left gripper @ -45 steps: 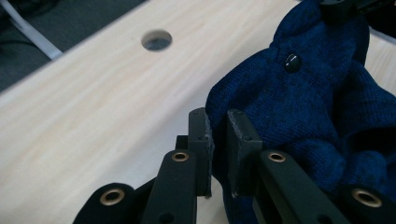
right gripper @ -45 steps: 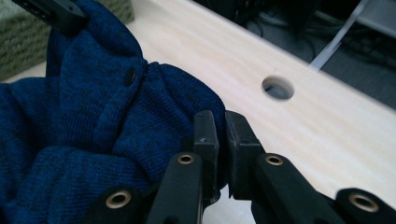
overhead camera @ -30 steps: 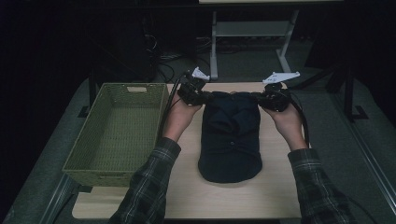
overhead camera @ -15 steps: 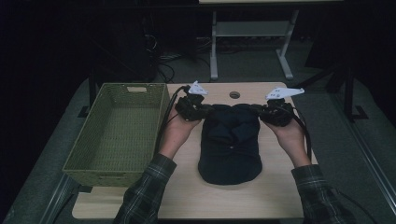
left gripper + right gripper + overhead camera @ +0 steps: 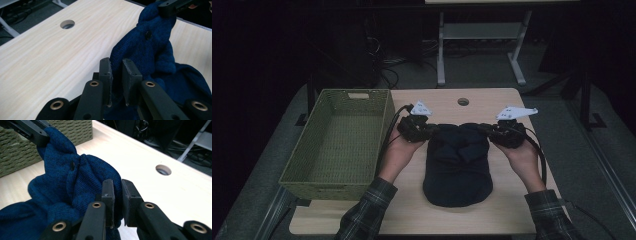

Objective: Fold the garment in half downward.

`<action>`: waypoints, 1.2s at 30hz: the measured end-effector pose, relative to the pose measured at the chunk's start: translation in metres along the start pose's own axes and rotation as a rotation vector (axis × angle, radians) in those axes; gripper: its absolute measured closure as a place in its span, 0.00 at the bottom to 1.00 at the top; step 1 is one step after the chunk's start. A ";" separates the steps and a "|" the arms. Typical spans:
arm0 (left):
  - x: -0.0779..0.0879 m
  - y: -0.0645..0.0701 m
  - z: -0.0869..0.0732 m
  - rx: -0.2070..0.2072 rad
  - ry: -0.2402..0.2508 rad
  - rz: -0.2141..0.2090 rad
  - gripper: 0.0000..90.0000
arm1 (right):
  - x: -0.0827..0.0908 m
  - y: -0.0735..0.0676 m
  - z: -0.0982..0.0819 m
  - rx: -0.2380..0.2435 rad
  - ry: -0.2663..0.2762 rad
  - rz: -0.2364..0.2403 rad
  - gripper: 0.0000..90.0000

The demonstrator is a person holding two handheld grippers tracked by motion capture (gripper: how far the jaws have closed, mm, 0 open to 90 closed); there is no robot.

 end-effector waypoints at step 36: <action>0.009 0.041 -0.055 0.081 -0.050 -0.162 0.84 | 0.026 -0.043 -0.058 -0.035 -0.046 0.134 0.83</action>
Point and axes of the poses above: each handheld gripper's, and its own axes: x roughly backward along the jaws, z roughly out of its top, y roughly to its right, the point moved 7 cm from there along -x, roughly forward along the jaws, and after that the axes turned 5 degrees about y, right-handed, at the moved point
